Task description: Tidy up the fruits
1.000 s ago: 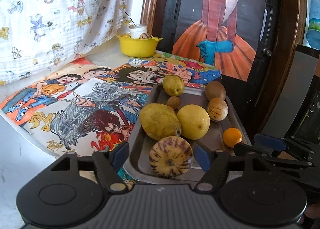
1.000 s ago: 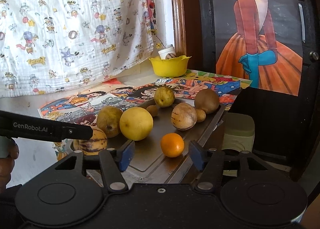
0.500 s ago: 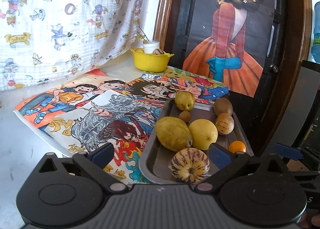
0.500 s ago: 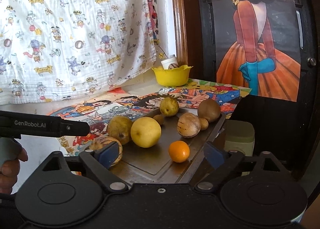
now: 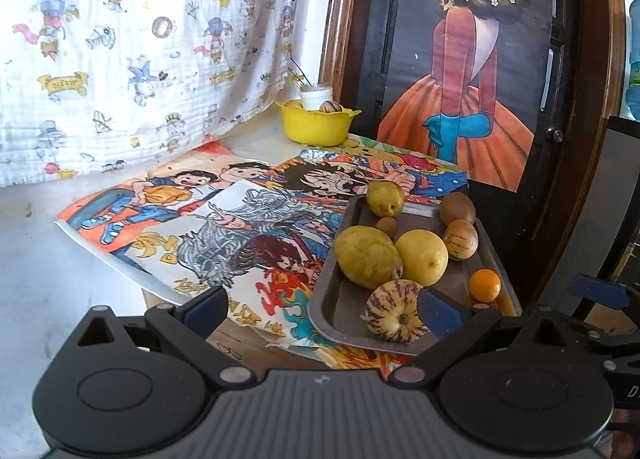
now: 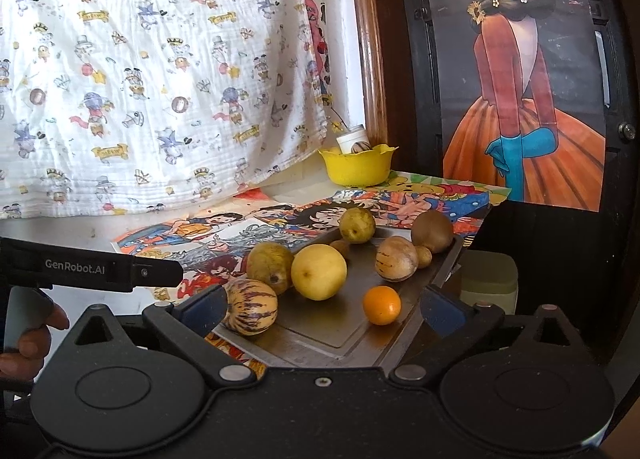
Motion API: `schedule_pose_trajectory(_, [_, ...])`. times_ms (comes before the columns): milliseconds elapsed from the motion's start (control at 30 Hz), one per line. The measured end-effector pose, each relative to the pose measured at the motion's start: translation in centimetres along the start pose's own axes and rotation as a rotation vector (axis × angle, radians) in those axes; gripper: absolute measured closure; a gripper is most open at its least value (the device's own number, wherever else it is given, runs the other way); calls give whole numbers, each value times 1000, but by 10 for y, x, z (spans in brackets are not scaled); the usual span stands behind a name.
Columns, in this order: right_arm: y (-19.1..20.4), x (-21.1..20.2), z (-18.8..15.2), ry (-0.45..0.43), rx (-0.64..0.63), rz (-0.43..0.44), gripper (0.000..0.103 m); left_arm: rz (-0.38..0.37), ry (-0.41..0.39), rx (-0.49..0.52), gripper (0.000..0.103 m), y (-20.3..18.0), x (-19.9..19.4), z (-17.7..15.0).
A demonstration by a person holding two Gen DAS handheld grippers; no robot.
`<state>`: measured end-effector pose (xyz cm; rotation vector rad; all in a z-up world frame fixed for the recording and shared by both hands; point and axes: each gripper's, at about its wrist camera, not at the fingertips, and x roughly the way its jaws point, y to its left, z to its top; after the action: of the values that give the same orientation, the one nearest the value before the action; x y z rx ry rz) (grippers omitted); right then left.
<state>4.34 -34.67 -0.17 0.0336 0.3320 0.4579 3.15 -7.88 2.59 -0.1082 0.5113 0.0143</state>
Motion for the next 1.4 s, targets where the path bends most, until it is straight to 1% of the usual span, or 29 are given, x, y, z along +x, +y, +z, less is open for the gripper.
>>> schedule_pose_trajectory(200, [11,-12,-1,-2,-36,11,1,-12,-1,34,1,4,-12,-2])
schedule_pose_trajectory(400, [19,-23,-1,-8,-64,-8,1,-11,-12,55,1,11,-24,-7])
schedule_pose_trajectory(533, [20,-28,-2,21,-57,-30,1,-13,-11,60,1,15,-30,-14])
schedule_pose_trajectory(733, [24,-35,-9,51,-54,-35,1,-24,-19,78,1,17,-37,-21])
schedule_pose_trajectory(1067, [20,-30,-14,99,-24,-26,1,-35,-12,127,0,17,-39,-29])
schedule_pose_trajectory(1400, [19,-27,-16,116,-18,-23,1,-34,2,127,1,20,-36,-31])
